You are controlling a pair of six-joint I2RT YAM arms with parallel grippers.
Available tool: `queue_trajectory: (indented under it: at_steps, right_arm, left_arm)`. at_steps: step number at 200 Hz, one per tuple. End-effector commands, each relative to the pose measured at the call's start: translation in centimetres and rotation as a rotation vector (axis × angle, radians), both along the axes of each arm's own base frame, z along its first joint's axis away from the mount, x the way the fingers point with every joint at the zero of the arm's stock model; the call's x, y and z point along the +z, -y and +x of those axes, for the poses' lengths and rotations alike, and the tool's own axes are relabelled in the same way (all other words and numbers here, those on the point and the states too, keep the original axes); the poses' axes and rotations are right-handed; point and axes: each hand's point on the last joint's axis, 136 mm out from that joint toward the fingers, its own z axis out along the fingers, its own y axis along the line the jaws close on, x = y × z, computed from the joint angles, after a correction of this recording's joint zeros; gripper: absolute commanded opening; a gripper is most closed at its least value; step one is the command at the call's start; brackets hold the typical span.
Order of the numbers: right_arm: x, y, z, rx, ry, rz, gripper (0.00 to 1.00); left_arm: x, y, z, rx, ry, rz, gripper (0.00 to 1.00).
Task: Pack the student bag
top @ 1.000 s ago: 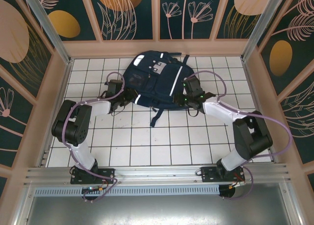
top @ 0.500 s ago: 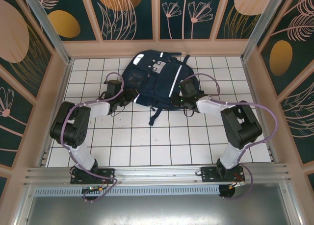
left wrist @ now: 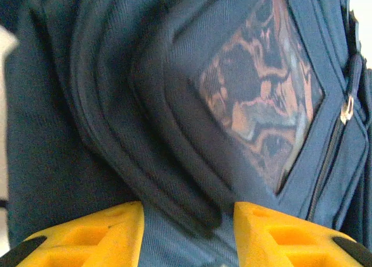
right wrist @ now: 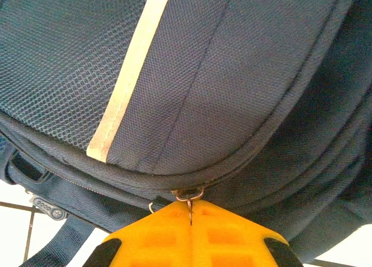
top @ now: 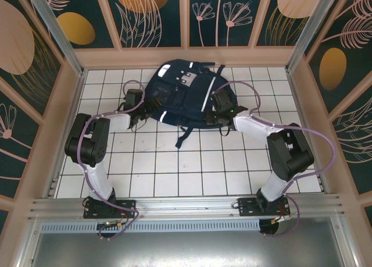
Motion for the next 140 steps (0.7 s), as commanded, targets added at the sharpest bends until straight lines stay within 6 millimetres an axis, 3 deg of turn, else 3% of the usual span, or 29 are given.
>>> queue_trajectory:
  at_steps: [1, 44, 80, 91, 107, 121, 140]
  right_arm:
    - [2.1, 3.0, 0.8, -0.001, 0.045, -0.167, 0.0]
    - [1.3, 2.9, 1.1, 0.062, 0.0, -0.223, 0.0]
    - [-1.2, 3.2, 0.5, 0.158, -0.064, -0.438, 0.0]
    - [-1.7, 0.8, -0.8, 0.253, -0.089, -0.399, 0.0]
    - [-1.8, -3.3, -2.9, 0.384, -0.173, -0.2, 0.0]
    - [-0.5, -7.0, -4.3, 0.468, -0.213, -0.016, 0.0]
    - [1.9, -10.4, -4.7, 0.511, -0.199, 0.176, 0.0]
  left_arm:
    - [-0.1, -1.4, 1.4, 0.032, 0.004, 0.049, 0.45]
    - [-0.1, -1.7, 1.6, 0.028, 0.004, 0.072, 0.45]
    - [-0.8, -1.9, 2.0, 0.019, -0.011, 0.088, 0.45]
    - [-0.9, -1.9, 2.4, 0.017, -0.013, 0.091, 0.46]
    - [-0.8, -2.0, 2.9, 0.015, -0.013, 0.094, 0.47]
    - [-0.5, -1.8, 3.4, 0.009, -0.01, 0.091, 0.52]
    - [0.4, -1.4, 3.4, -0.012, -0.005, 0.071, 0.62]
